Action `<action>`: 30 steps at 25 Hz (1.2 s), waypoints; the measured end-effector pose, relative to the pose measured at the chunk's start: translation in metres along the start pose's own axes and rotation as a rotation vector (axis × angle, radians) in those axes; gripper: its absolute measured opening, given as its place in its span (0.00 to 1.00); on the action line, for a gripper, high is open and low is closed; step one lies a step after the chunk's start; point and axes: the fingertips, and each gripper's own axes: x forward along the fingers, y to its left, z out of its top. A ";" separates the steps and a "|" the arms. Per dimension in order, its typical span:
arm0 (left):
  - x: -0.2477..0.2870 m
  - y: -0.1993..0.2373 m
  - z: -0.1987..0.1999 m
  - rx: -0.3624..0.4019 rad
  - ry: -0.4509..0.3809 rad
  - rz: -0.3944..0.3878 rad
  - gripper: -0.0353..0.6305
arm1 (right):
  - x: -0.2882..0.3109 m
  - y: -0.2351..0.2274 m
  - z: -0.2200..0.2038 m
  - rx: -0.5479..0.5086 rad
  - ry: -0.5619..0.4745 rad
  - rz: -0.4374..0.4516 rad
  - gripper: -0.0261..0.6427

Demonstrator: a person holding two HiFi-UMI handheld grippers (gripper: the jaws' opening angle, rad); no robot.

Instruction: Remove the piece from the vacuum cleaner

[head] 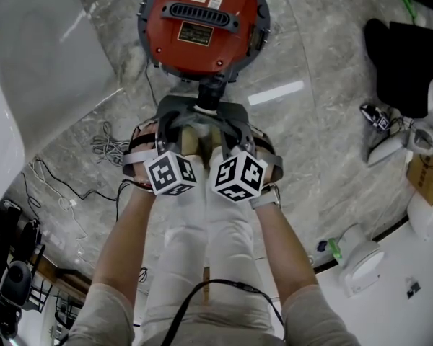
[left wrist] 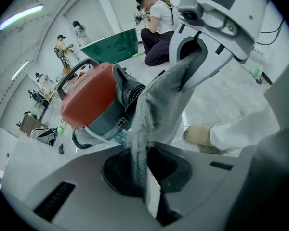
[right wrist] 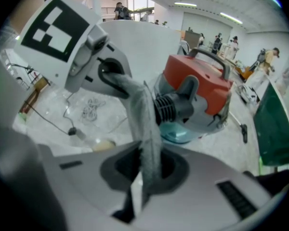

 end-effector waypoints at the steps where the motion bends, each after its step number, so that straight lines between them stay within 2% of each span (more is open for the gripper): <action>1: 0.000 -0.001 0.000 -0.005 -0.001 0.002 0.10 | 0.000 0.000 0.000 0.000 -0.002 -0.002 0.08; 21: -0.007 -0.008 -0.001 -0.052 0.010 0.015 0.10 | -0.005 0.003 -0.002 0.022 -0.026 -0.009 0.08; 30: 0.008 -0.021 -0.006 -0.138 0.024 -0.031 0.10 | 0.009 -0.006 -0.011 0.053 -0.028 -0.022 0.08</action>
